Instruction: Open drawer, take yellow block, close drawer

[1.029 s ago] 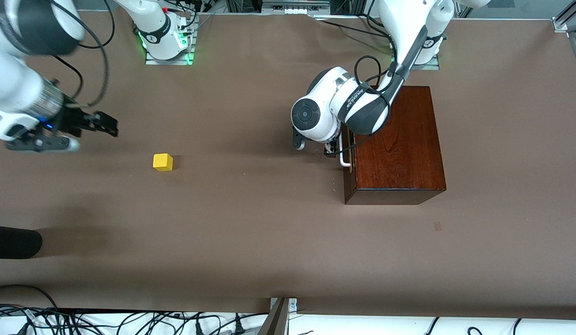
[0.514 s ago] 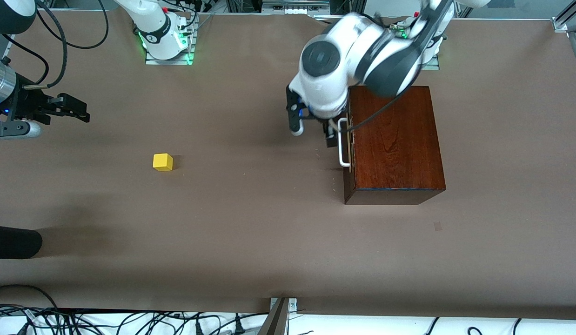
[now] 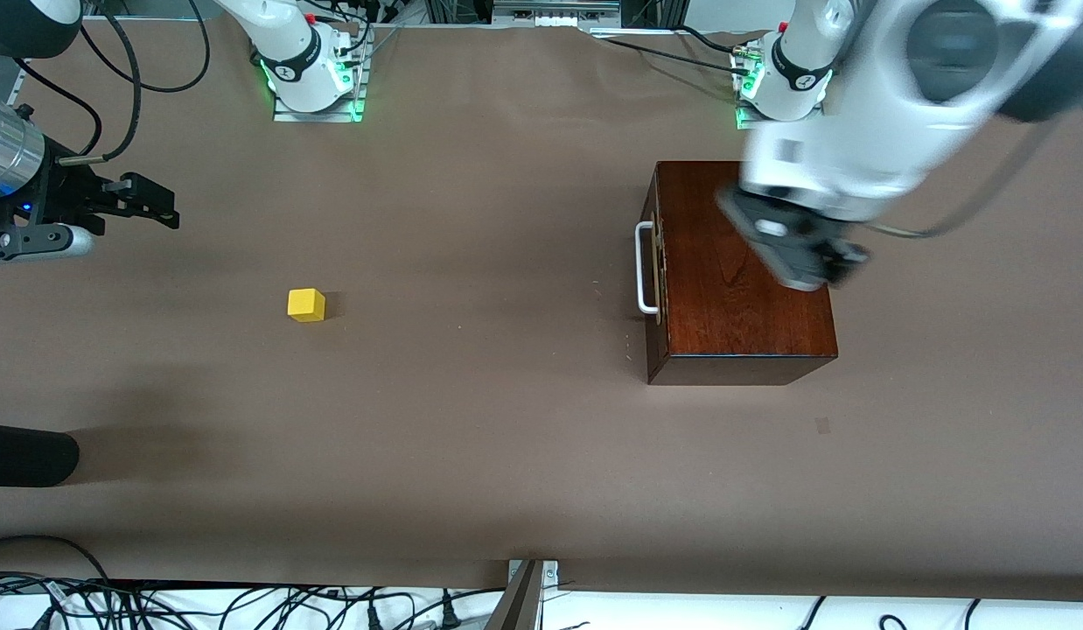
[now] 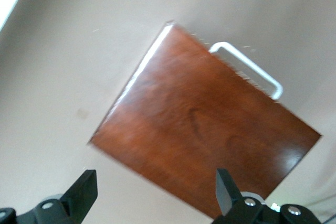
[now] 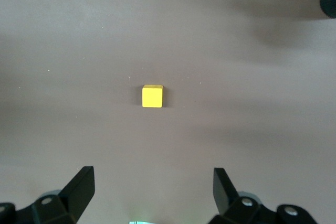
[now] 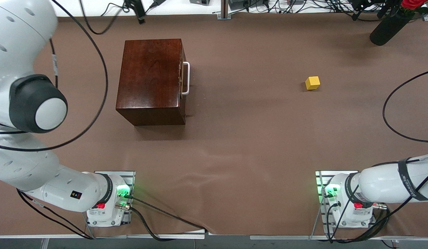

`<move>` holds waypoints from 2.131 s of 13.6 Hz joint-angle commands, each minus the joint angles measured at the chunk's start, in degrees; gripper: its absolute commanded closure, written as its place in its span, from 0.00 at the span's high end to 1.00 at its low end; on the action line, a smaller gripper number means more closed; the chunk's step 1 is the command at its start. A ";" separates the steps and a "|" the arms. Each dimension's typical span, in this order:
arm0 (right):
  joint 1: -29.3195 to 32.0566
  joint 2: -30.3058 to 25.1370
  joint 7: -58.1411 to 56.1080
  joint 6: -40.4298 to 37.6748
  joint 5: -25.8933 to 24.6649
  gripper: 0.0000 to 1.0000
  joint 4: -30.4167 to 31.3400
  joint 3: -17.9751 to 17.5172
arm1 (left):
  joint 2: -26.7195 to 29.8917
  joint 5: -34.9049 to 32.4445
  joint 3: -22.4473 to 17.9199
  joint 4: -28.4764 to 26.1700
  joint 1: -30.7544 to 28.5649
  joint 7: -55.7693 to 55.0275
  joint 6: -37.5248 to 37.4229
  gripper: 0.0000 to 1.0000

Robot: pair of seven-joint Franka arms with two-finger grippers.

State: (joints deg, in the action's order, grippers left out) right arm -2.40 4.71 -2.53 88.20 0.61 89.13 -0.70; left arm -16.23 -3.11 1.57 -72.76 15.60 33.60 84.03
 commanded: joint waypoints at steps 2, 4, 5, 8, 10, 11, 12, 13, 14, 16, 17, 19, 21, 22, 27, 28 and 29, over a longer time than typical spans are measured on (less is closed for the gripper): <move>0.12 1.09 -0.72 -1.02 -0.16 1.00 -1.42 -0.26 | 1.35 1.18 -1.55 1.06 -1.98 -13.23 -1.15 1.00; 0.20 1.00 -0.37 -0.84 -0.96 1.00 -1.50 -0.18 | 5.31 1.26 -1.57 -3.59 -2.50 -28.43 -0.80 1.00; 0.20 1.00 -0.28 -0.84 -1.05 1.00 -1.68 0.00 | 7.76 1.26 -1.65 -6.40 -3.02 -33.38 -0.02 1.00; 0.29 1.09 -0.20 -0.84 -1.31 1.00 -3.61 0.26 | 16.38 1.44 -0.43 -18.61 -7.33 -38.25 5.34 1.00; 0.64 1.18 -0.02 -0.75 -1.23 1.00 -3.61 0.26 | 18.86 1.35 -0.42 -22.58 -8.65 -42.55 6.75 1.00; 0.47 1.18 -0.11 -0.75 -1.40 1.00 -3.61 0.18 | 19.04 1.35 -0.42 -23.55 -9.26 -41.43 8.24 1.00; 0.38 1.09 -0.11 -0.75 -1.40 1.00 -3.61 0.00 | 19.04 1.35 -0.42 -24.00 -9.36 -39.68 9.12 1.00; 0.38 1.09 -0.11 -0.84 -1.40 1.00 -3.61 0.00 | 19.12 1.26 -0.25 -25.66 -10.23 -38.53 11.04 1.00; 0.38 1.09 -0.11 -0.67 -1.49 1.00 -3.61 0.00 | 20.34 1.35 1.49 -27.41 -11.72 -38.78 12.46 1.00; 0.38 1.09 -0.02 -0.32 -1.40 1.00 -3.61 0.00 | 20.97 1.35 2.91 -27.96 -12.61 -39.49 12.47 1.00; 0.38 1.18 -0.11 0.12 -1.40 1.00 -3.61 0.00 | 20.97 1.35 3.79 -28.04 -13.57 -39.32 12.47 1.00; 0.38 1.18 -0.02 0.30 -1.22 1.00 -3.61 0.00 | 20.62 1.35 3.79 -27.96 -14.37 -38.52 12.56 1.00; 0.38 1.18 -0.02 0.21 -1.05 1.00 -3.61 0.00 | 20.45 1.26 3.79 -27.96 -14.37 -38.44 12.29 1.00; 0.38 1.18 -0.02 0.30 -1.05 1.00 -3.61 0.00 | 20.18 1.26 3.88 -27.70 -14.28 -38.44 12.29 1.00; 0.38 1.18 -0.02 0.30 -0.78 1.00 -3.61 0.00 | 17.54 1.00 3.97 -24.44 -13.66 -38.79 11.42 1.00; 0.47 1.18 -0.02 0.30 -0.78 1.00 -3.61 0.00 | 17.46 0.91 3.88 -24.27 -13.66 -38.79 10.89 1.00; 0.38 1.18 -0.02 0.30 -0.78 1.00 -3.61 0.00 | 17.46 0.74 3.88 -24.09 -13.66 -38.79 10.54 1.00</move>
State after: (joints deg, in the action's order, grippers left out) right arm -2.34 5.33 -2.53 88.85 -0.18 86.90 -0.25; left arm 1.90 -2.47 5.13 -98.71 2.27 -6.11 95.99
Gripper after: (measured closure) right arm 0.000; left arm 0.000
